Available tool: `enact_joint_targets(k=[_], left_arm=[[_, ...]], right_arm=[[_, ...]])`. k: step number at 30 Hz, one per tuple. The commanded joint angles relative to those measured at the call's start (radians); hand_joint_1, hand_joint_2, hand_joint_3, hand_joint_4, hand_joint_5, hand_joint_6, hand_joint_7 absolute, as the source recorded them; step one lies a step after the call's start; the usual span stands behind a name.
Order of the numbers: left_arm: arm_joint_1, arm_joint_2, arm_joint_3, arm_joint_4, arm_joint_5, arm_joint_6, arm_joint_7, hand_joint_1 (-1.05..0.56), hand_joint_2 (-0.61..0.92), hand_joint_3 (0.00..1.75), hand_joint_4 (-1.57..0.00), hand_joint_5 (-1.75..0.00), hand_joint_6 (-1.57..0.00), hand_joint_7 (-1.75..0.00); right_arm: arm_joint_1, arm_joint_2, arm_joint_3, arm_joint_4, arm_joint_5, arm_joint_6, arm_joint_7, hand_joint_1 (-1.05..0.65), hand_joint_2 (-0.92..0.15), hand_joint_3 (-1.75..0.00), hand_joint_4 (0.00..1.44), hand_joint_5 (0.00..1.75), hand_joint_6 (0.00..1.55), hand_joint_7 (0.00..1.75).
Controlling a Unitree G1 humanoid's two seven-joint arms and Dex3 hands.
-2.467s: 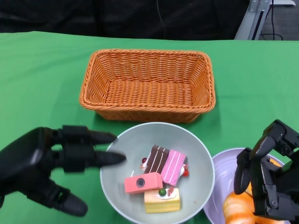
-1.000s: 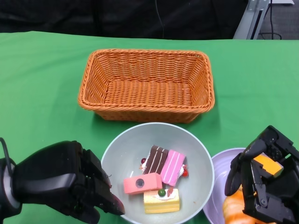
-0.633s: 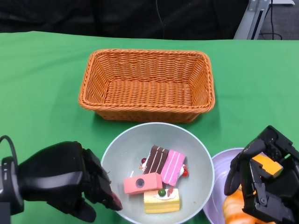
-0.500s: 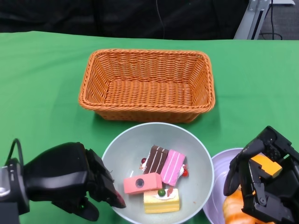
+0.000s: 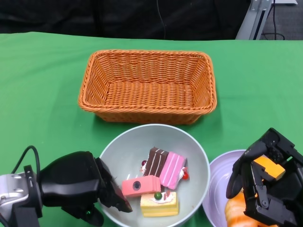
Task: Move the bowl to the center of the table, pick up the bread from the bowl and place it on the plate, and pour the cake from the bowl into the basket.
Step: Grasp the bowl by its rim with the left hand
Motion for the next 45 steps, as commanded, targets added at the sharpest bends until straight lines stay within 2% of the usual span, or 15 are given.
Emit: enact_joint_targets(k=[1, 8, 14, 25, 27, 28, 30, 32, 35, 38, 40, 42, 44, 45], left_arm=[[-0.020, 0.042, -0.047, 0.005, 0.028, 0.025, 0.039, -0.51, 0.92, 0.01, -1.02, 0.00, -0.94, 0.00], [-0.030, 0.036, -0.123, -0.021, 0.018, 0.062, 0.071, -0.54, 0.92, 0.04, -1.03, 0.00, -0.95, -0.01], [-0.030, 0.036, -0.171, -0.058, 0.002, 0.109, 0.033, -0.53, 0.92, 0.09, -0.99, 0.00, -0.93, 0.00], [-0.032, 0.048, -0.199, -0.071, -0.015, 0.134, 0.035, -0.53, 0.92, 0.10, -0.99, 0.00, -0.93, 0.00], [-0.028, 0.032, -0.207, -0.074, -0.015, 0.155, 0.031, -0.53, 0.92, 0.09, -0.99, 0.00, -0.93, 0.00], [-0.020, 0.027, -0.215, -0.119, -0.004, 0.229, -0.063, -0.52, 0.92, 0.09, -0.99, 0.00, -0.93, 0.00], [-0.009, 0.025, -0.228, -0.192, 0.003, 0.338, -0.211, -0.54, 0.92, 0.18, -0.64, 0.00, -0.60, 0.00], [-0.004, 0.020, -0.237, -0.223, -0.021, 0.386, -0.281, -0.54, 0.92, 0.18, -0.58, 0.00, -0.54, 0.00], [-0.007, 0.014, -0.247, -0.226, -0.047, 0.404, -0.302, -0.52, 0.92, 0.17, -0.60, -0.02, -0.53, -0.01], [-0.008, 0.012, -0.251, -0.222, -0.065, 0.407, -0.294, -0.49, 0.92, 0.19, -0.64, -0.04, -0.57, -0.02], [-0.010, 0.005, -0.251, -0.201, -0.084, 0.395, -0.272, -0.40, 0.92, 0.16, -0.77, -0.08, -0.72, -0.08], [-0.017, -0.003, -0.255, -0.173, -0.094, 0.380, -0.249, -0.33, 0.92, 0.14, -0.99, -0.10, -0.97, -0.09], [-0.024, -0.008, -0.261, -0.151, -0.091, 0.370, -0.221, -0.31, 0.92, 0.11, -1.12, -0.19, -1.09, -0.08], [-0.027, -0.009, -0.264, -0.143, -0.089, 0.366, -0.210, -0.30, 0.92, 0.08, -1.01, -0.62, -1.15, -0.05]], right_arm=[[0.002, 0.002, -0.001, -0.011, -0.002, -0.003, -0.006, -0.13, -0.58, -1.18, 0.76, 1.75, 0.61, 1.59], [0.001, 0.001, 0.007, -0.007, -0.012, -0.013, -0.002, -0.14, -0.57, -1.18, 0.77, 1.75, 0.62, 1.59], [0.001, 0.003, 0.010, -0.007, -0.011, -0.013, -0.002, -0.15, -0.56, -1.18, 0.77, 1.75, 0.62, 1.60], [0.001, 0.003, 0.010, -0.007, -0.012, -0.013, -0.002, -0.15, -0.57, -1.18, 0.77, 1.75, 0.62, 1.60], [0.000, 0.005, 0.010, 0.002, -0.014, -0.026, 0.004, -0.15, -0.57, -1.18, 0.77, 1.75, 0.61, 1.59], [0.000, 0.003, 0.013, 0.002, -0.023, -0.030, 0.003, -0.15, -0.56, -1.18, 0.77, 1.75, 0.61, 1.59], [0.001, -0.001, 0.017, 0.003, -0.038, -0.037, 0.005, -0.12, -0.57, -1.19, 0.77, 1.75, 0.61, 1.59], [0.002, -0.002, 0.018, 0.001, -0.039, -0.037, 0.007, -0.12, -0.58, -1.19, 0.77, 1.75, 0.61, 1.58], [0.005, 0.002, 0.019, -0.005, -0.043, -0.030, -0.002, -0.12, -0.57, -1.19, 0.77, 1.75, 0.61, 1.58], [0.008, 0.006, 0.022, -0.009, -0.047, -0.025, -0.010, -0.12, -0.57, -1.18, 0.77, 1.75, 0.61, 1.58], [0.009, 0.007, 0.025, -0.007, -0.050, -0.032, -0.012, -0.11, -0.58, -1.18, 0.77, 1.75, 0.62, 1.58], [0.006, 0.004, 0.023, -0.003, -0.048, -0.035, -0.006, -0.11, -0.58, -1.18, 0.77, 1.75, 0.61, 1.58], [0.006, 0.000, 0.022, -0.004, -0.044, -0.034, -0.003, -0.12, -0.59, -1.17, 0.76, 1.75, 0.61, 1.58], [0.006, -0.001, 0.022, -0.005, -0.044, -0.033, -0.003, -0.11, -0.59, -1.16, 0.76, 1.75, 0.60, 1.58]])
